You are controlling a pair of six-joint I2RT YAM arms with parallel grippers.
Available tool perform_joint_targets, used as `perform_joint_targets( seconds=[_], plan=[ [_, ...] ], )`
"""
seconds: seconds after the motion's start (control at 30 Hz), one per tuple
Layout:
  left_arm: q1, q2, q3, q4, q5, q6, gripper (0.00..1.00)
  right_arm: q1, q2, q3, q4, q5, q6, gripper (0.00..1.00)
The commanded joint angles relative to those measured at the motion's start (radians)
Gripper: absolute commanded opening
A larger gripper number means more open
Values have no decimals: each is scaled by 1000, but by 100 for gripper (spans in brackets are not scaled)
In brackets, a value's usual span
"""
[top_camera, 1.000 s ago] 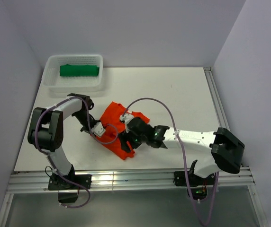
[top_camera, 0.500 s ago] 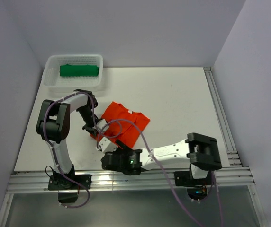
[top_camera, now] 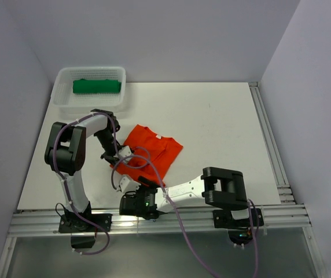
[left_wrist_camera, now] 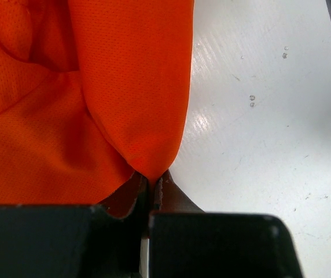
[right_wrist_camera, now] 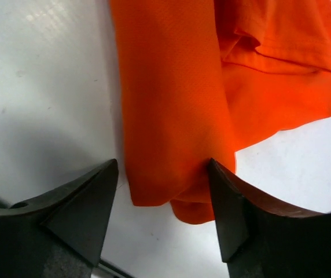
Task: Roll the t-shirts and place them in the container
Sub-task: Roll the tshirt
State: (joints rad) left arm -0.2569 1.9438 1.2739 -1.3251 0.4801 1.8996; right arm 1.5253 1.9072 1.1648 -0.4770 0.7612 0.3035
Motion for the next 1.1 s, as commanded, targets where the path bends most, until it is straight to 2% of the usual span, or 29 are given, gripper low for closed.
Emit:
perform_joint_targets(
  seconds=[0.0,0.07,0.17,0.2,0.27,0.3,0.37,0.43,0.47,0.53,0.73,0.77,0.8,0.93,1.07],
  plan=[
    [-4,0,21,-46,-26,4,0,-10,29,16,3,47,-12,68],
    [-4,0,18,-45,-28,4,0,-11,38,12,24,52,-35,67],
    [-4,-5,12,-45,-23,6,0,-17,55,9,52,35,-79,51],
    [-4,-11,12,-42,-18,4,0,-20,56,6,63,26,-107,42],
    [-4,-20,10,-43,-8,6,0,-25,47,-11,101,-11,-127,31],
    [-2,-34,8,-42,-3,6,0,-33,40,-19,113,-29,-141,16],
    [-2,-51,2,-33,9,0,3,-46,6,-49,159,-89,-150,0],
    [-2,-75,-4,-25,17,-11,8,-68,-32,-71,184,-124,-165,0],
    [-2,-81,-5,-23,25,-16,15,-73,-46,-92,207,-169,-170,0],
    [1,-103,-7,-17,29,-26,24,-93,-82,-118,233,-236,-185,0],
    [50,-175,-16,6,101,1,35,-190,-155,-168,279,-538,-228,0],
    [60,-190,-15,7,110,6,39,-206,-164,-174,285,-580,-234,0],
    [83,-200,-15,9,132,7,47,-221,-174,-183,296,-653,-234,0],
    [142,-243,-34,21,163,47,52,-325,-197,-186,293,-856,-244,0],
    [180,-328,-102,73,175,72,53,-395,-157,-146,244,-989,-248,0]
  ],
)
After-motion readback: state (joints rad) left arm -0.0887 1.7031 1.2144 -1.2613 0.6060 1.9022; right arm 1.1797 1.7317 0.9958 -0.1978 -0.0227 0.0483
